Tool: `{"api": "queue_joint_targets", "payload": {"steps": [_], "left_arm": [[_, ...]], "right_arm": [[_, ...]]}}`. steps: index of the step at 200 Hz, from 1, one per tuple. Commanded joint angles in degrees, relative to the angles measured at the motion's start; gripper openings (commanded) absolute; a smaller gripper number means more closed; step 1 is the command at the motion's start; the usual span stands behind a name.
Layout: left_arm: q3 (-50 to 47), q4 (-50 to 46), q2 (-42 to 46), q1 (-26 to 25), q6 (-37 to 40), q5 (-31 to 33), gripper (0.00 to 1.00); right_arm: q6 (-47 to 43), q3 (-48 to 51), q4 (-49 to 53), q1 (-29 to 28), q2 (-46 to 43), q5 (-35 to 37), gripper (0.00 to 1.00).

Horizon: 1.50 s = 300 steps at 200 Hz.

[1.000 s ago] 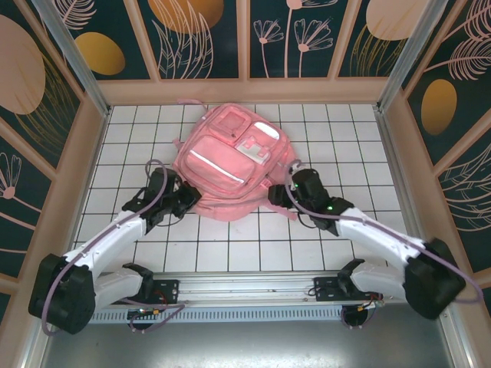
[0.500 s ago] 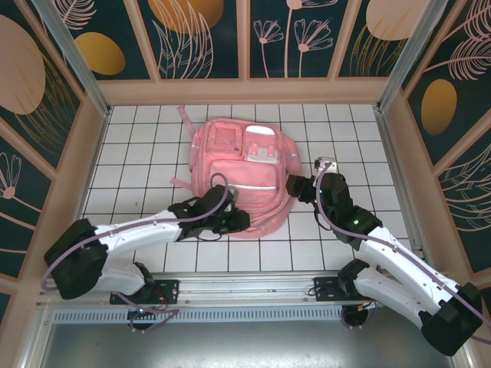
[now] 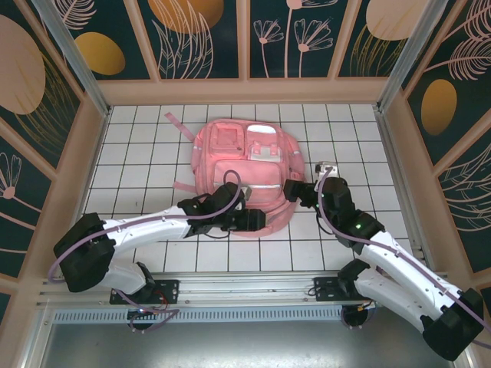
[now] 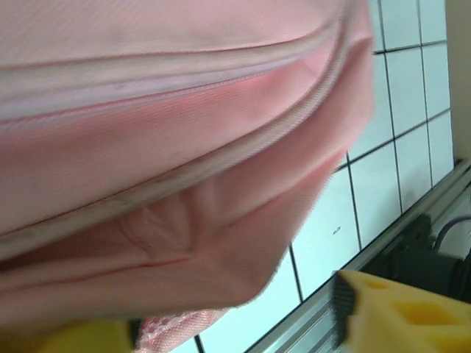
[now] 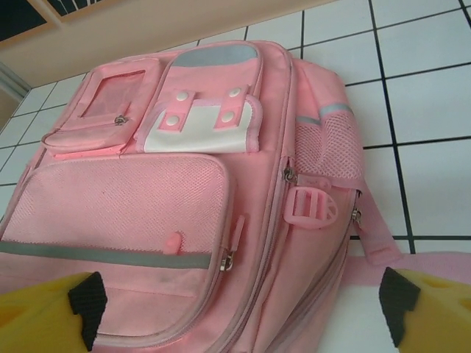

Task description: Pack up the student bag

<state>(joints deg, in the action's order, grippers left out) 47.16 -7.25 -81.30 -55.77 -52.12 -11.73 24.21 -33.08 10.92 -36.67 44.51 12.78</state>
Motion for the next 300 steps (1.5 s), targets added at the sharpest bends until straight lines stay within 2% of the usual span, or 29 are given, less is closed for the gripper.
{"api": "queue_joint_targets", "payload": {"steps": [1, 28, 60, 69, 77, 85, 101, 109, 125, 143, 159, 166, 189, 205, 212, 222, 230, 241, 252, 265, 272, 281, 285, 295, 300], "left_arm": [[2.11, -0.21, 5.07, 0.38, 5.01, 3.57, 0.98], [3.39, -0.45, 9.79, 2.66, 12.63, 4.42, 0.98], [6.34, -3.71, 15.43, 15.42, 18.71, 8.8, 0.98], [7.34, -4.9, 16.79, 17.52, 20.49, 14.7, 0.98], [7.32, -5.23, 18.11, 18.22, 21.88, 23.73, 0.98], [5.74, -3.72, 19.66, 18.56, 23.25, 35.68, 0.98], [-1.41, 8.21, 22.95, 20.56, 33.47, 49.95, 0.99], [-5.77, 15.82, 23.48, 23.35, 37.17, 53.94, 0.98], [-12.1, 26.44, 22.94, 31.27, 39.03, 46.93, 0.98], [-16.37, 35.48, 19.12, 36.28, 41.57, 44.36, 0.98], [-19.04, 39.32, 14.95, 40.94, 43.03, 45.71, 0.99], [-20.62, 41.06, 13.86, 43.16, 43.43, 44.78, 0.99], [-29.11, 52.02, 10.89, 49.38, 40.36, 40.83, 0.99], [-32.12, 59.24, 6.94, 51.28, 39.44, 40.12, 0.99], [-31.13, 58.25, 6.54, 51.52, 39.74, 38.58, 0.99], [-33.11, 66.3, 5.03, 52.08, 39.64, 36.53, 0.99], [-31.82, 63.31, 5.02, 52.49, 39.15, 36.58, 0.99], [-31.87, 65.63, 3.96, 52.69, 41.77, 35.17, 0.99], [-34.65, 74.8, 2.25, 52.89, 45.83, 31.63, 0.99], [-37.55, 82.9, -0.94, 54.48, 43.81, 30.99, 0.99], [-39.0, 87.01, -2.77, 55.92, 43.88, 25.8, 0.99], [-39.25, 92.6, -6.68, 56.03, 44.85, 23.49, 0.99], [-38.39, 91.32, -6.78, 56.02, 45.3, 21.82, 0.99], [-33.9, 79.91, -5.22, 55.99, 46.84, 18.55, 0.99], [-33.28, 79.48, -5.97, 56.03, 47.34, 17.85, 0.99]], "right_arm": [[-2.38, -3.02, 0.9, 0.54, -0.3, 1.71, 0.99], [-5.32, -6.16, 0.82, 1.32, -0.16, 3.17, 0.99], [-4.48, -8.01, -1.39, 4.92, 1.52, 7.32, 0.99], [-5.14, -8.4, -2.34, 7.06, 2.35, 7.42, 0.99], [-5.23, -8.69, -3.31, 8.72, 3.22, 7.68, 0.99], [-5.27, -8.84, -4.69, 10.5, 3.73, 7.79, 0.99], [-5.03, -7.86, -8.06, 14.41, 4.13, 7.96, 0.99], [-3.86, -6.87, -10.13, 17.59, 4.53, 7.05, 0.99], [-6.17, -2.15, -19.39, 24.73, 5.2, -2.22, 0.99], [-8.99, 4.01, -30.86, 30.03, 5.42, -8.58, 0.99], [-17.16, 8.53, -39.93, 30.54, 6.11, -5.73, 0.99], [-18.05, 10.31, -43.2, 31.49, 6.84, -3.62, 0.99], [-17.73, 13.49, -47.78, 36.54, 11.05, -4.02, 0.99], [-16.31, 14.96, -50.22, 38.31, 14.73, -2.95, 0.99], [-14.56, 15.7, -51.59, 38.91, 16.39, -2.16, 0.99], [-14.03, 17.25, -54.96, 39.3, 19.31, -3.37, 0.99], [-14.24, 18.81, -58.08, 39.47, 21.52, -4.18, 0.99], [-14.21, 21.32, -64.17, 39.64, 25.17, -4.46, 0.99], [-13.74, 23.34, -71.34, 40.21, 28.63, -5.29, 0.99], [-16.41, 22.92, -73.76, 40.54, 30.43, -9.58, 0.99], [-18.5, 22.48, -74.68, 40.47, 31.44, -11.26, 0.99], [-20.19, 23.61, -79.84, 40.61, 33.15, -11.63, 0.99], [-20.2, 24.5, -83.16, 40.92, 34.45, -11.63, 0.99], [-18.62, 26.26, -88.68, 42.44, 37.85, -14.24, 0.99], [-18.32, 27.19, -92.35, 42.88, 39.86, -14.74, 0.99]]}}
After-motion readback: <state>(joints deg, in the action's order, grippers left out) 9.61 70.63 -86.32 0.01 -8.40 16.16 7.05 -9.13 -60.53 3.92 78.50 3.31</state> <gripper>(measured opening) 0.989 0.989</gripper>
